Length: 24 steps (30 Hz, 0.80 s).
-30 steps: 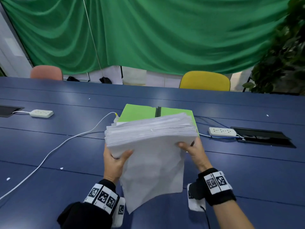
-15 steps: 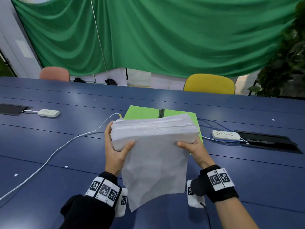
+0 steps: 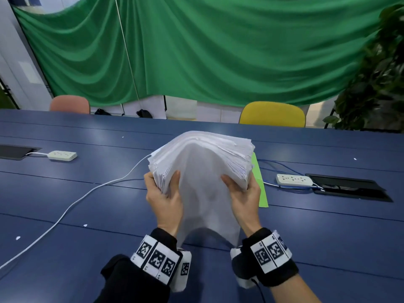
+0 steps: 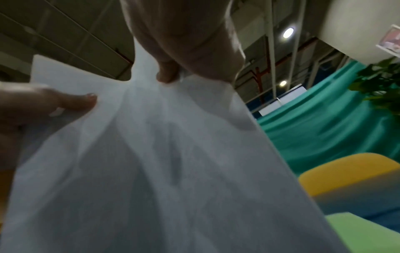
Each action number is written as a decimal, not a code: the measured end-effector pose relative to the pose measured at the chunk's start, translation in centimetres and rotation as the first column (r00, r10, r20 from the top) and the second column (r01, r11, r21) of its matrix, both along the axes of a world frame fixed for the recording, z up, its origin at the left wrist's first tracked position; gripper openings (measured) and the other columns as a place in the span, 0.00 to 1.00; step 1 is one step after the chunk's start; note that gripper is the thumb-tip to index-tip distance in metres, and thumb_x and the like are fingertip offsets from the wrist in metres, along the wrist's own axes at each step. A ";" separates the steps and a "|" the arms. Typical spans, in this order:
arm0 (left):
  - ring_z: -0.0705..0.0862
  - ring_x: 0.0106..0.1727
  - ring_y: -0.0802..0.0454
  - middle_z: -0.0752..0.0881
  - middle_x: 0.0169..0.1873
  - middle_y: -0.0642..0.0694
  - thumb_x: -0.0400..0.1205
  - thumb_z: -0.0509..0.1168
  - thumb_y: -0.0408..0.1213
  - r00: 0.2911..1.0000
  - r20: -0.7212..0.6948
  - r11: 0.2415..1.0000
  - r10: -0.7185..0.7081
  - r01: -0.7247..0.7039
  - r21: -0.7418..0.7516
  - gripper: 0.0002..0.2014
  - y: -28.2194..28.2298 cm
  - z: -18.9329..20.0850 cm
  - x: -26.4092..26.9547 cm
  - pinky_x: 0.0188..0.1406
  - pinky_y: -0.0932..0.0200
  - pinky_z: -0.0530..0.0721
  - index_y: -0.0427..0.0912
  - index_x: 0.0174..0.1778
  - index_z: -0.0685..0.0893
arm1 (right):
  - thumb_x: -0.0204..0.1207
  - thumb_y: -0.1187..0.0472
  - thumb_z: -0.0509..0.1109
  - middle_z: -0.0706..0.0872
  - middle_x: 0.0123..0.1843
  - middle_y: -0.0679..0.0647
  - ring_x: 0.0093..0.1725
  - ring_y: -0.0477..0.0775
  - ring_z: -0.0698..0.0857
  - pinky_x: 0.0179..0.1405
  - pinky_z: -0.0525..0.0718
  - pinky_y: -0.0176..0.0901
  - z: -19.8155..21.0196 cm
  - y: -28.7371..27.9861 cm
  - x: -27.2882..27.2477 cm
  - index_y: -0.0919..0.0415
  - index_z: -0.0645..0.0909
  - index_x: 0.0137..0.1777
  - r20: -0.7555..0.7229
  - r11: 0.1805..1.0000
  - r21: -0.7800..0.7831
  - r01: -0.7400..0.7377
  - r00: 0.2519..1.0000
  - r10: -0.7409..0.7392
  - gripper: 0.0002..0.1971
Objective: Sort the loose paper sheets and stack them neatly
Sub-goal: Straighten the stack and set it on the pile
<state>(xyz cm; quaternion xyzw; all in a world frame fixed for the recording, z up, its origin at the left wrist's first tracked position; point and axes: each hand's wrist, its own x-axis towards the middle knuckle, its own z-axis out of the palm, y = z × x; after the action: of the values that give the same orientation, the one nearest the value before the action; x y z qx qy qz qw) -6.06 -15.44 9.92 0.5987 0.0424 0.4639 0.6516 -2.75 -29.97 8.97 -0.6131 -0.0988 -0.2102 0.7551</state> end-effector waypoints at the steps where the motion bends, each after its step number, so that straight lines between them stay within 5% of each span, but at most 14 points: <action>1: 0.84 0.41 0.69 0.86 0.39 0.69 0.75 0.68 0.37 1.000 0.027 1.000 -0.015 0.015 -0.001 0.12 -0.2 0.2 -0.2 0.46 0.66 0.82 0.56 0.46 0.73 | 0.70 0.71 0.75 0.89 0.38 0.36 0.40 0.35 0.83 0.46 0.83 0.33 0.2 0.0 0.0 0.48 0.80 0.45 0.016 1.000 0.000 0.003 1.000 -0.003 0.16; 7: 0.83 0.44 0.72 0.85 0.45 0.61 0.68 0.71 0.38 0.984 -0.080 0.987 -0.159 0.159 -0.014 0.19 1.1 -2.1 -1.0 0.46 0.72 0.80 0.55 0.51 0.74 | 0.57 0.63 0.84 0.87 0.50 0.39 0.49 0.39 0.85 0.52 0.83 0.34 -0.9 -2.0 1.1 0.45 0.74 0.56 -0.076 0.999 -0.009 -0.042 0.996 0.042 0.30; 10: 0.83 0.47 0.70 0.82 0.51 0.59 0.60 0.75 0.49 0.966 -0.147 0.977 -0.213 0.213 -0.014 0.27 1.5 -2.6 -0.9 0.48 0.74 0.81 0.58 0.54 0.73 | 0.59 0.74 0.81 0.82 0.56 0.42 0.50 0.35 0.83 0.51 0.83 0.30 -0.8 -3.4 2.0 0.43 0.70 0.60 -0.112 0.995 -0.045 -0.091 0.990 0.086 0.36; 15: 0.83 0.47 0.70 0.82 0.52 0.56 0.60 0.72 0.51 0.956 -0.121 0.963 -0.267 0.261 -0.061 0.29 1.7 -1.5 -0.8 0.49 0.74 0.81 0.57 0.56 0.72 | 0.50 0.70 0.80 0.91 0.42 0.46 0.41 0.40 0.88 0.38 0.84 0.30 -1.3 -4.2 2.2 0.74 0.76 0.63 -0.219 0.970 -0.022 -0.244 0.947 0.233 0.37; 19: 0.78 0.54 0.60 0.78 0.53 0.52 0.68 0.62 0.59 0.972 -0.087 0.975 -0.219 0.215 -0.050 0.23 1.7 0.5 -0.5 0.59 0.63 0.75 0.51 0.56 0.75 | 0.54 0.70 0.81 0.91 0.40 0.44 0.40 0.40 0.88 0.37 0.84 0.30 -0.8 -3.8 1.9 0.73 0.77 0.63 -0.193 0.976 -0.001 -0.219 0.957 0.215 0.34; 22: 0.80 0.57 0.48 0.82 0.56 0.47 0.68 0.64 0.62 0.973 -0.147 0.971 -0.179 0.150 -0.186 0.19 2.0 1.7 0.6 0.67 0.46 0.75 0.55 0.48 0.79 | 0.61 0.46 0.76 0.89 0.46 0.46 0.44 0.41 0.86 0.43 0.83 0.33 0.3 -3.2 2.1 0.67 0.77 0.63 -0.172 0.986 0.094 -0.135 0.974 0.150 0.34; 24: 0.82 0.61 0.44 0.84 0.59 0.41 0.67 0.69 0.58 0.964 -0.189 0.966 -0.187 0.145 -0.215 0.16 2.3 1.9 1.3 0.69 0.41 0.76 0.56 0.45 0.81 | 0.59 0.31 0.68 0.87 0.52 0.52 0.51 0.49 0.83 0.53 0.80 0.44 1.2 -3.0 2.5 0.59 0.80 0.57 -0.212 0.991 0.099 -0.091 0.971 0.111 0.35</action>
<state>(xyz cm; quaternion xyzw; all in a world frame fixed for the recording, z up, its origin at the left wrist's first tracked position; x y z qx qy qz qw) -4.75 -13.10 11.85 0.5769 0.1060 0.3357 0.7371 -0.22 -32.99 10.21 -0.5925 -0.0373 -0.1075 0.7975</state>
